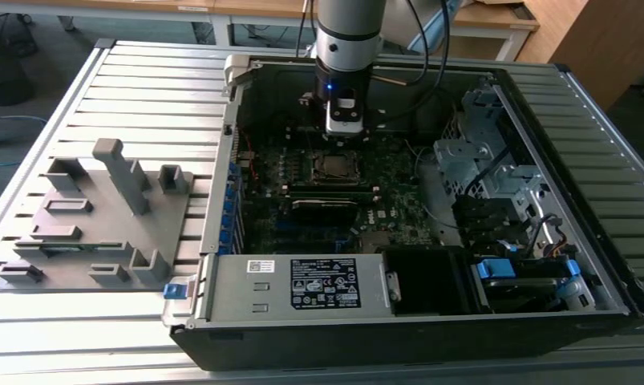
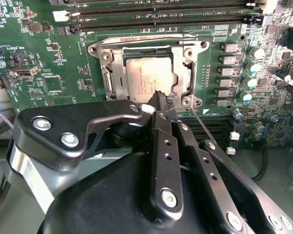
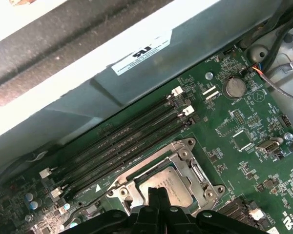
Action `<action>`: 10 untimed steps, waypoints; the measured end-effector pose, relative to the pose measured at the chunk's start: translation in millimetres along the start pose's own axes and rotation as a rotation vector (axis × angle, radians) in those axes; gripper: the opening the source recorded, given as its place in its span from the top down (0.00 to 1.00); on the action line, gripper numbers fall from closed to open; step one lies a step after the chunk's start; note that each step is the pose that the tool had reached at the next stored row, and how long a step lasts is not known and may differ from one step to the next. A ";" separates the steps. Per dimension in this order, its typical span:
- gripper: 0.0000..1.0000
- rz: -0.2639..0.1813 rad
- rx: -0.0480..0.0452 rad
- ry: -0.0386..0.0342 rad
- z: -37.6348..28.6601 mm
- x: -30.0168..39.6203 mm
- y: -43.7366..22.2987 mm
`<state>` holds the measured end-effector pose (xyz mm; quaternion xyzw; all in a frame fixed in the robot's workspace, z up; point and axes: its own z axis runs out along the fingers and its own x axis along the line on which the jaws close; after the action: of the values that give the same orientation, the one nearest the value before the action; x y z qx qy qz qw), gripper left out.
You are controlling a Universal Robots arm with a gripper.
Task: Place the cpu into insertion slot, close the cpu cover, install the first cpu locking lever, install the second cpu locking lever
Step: 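Close the cpu cover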
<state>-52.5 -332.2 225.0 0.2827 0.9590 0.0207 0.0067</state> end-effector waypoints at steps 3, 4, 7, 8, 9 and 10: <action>0.90 -0.021 -0.0001 0.0010 0.1 0.0 0.0; 0.90 -0.028 -0.0002 0.0013 0.1 0.0 0.0; 0.90 -0.055 -0.0002 0.0026 0.3 0.0 -0.1; 0.90 -0.066 -0.0002 0.0030 0.4 0.0 -0.1; 0.90 -0.077 -0.0003 0.0035 0.5 0.0 0.0; 0.90 -0.087 -0.0003 0.0040 0.5 0.0 0.0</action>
<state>-52.4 -332.2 224.5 0.2406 0.9704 0.0211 0.0057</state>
